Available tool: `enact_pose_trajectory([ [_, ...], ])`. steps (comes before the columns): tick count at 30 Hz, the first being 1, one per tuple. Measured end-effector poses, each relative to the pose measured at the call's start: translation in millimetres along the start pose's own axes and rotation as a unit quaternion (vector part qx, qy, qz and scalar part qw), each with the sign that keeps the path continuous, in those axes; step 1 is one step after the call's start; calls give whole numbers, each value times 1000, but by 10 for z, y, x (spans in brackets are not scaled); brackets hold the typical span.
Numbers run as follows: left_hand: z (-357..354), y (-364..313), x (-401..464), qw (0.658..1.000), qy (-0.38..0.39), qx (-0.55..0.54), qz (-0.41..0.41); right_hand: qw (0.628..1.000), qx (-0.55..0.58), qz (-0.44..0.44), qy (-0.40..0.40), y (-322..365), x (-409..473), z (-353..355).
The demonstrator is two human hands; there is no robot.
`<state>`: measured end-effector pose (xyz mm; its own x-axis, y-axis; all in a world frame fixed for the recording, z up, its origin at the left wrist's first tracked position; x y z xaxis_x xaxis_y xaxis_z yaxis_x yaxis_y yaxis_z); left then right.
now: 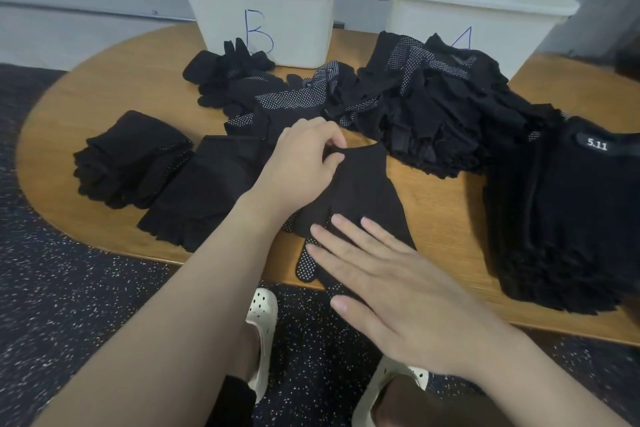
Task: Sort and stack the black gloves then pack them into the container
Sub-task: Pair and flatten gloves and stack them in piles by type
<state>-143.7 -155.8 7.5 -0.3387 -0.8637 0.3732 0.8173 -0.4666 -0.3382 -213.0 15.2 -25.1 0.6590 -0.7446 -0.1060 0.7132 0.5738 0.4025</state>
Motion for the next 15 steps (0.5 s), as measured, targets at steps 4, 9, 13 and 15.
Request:
enact_pose_trajectory([
  [4,27,-42,-22,1000,-9,10,-15,998,53,33,-8,129,-114,-16],
  [9,61,-66,-32,999,-9,-35,-26,973,188,22,-132,84,-208,289],
  [13,104,-141,-49,998,-12,-55,-40,954,161,-53,-247,-232,-216,557],
  [15,115,-143,-64,997,-11,-67,-35,933,171,-108,-296,-471,-234,651],
])
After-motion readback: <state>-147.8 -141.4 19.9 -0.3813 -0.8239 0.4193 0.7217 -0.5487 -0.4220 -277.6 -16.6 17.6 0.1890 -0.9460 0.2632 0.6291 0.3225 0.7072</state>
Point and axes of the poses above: each hand's wrist, its own x-axis towards the middle knuckle, its own z-axis out of the back of the hand, y = z × x, the point moved 10 cm from there along x, towards the middle knuckle, and after that the axes turned 13 degrees about x, right-handed, at the moved point
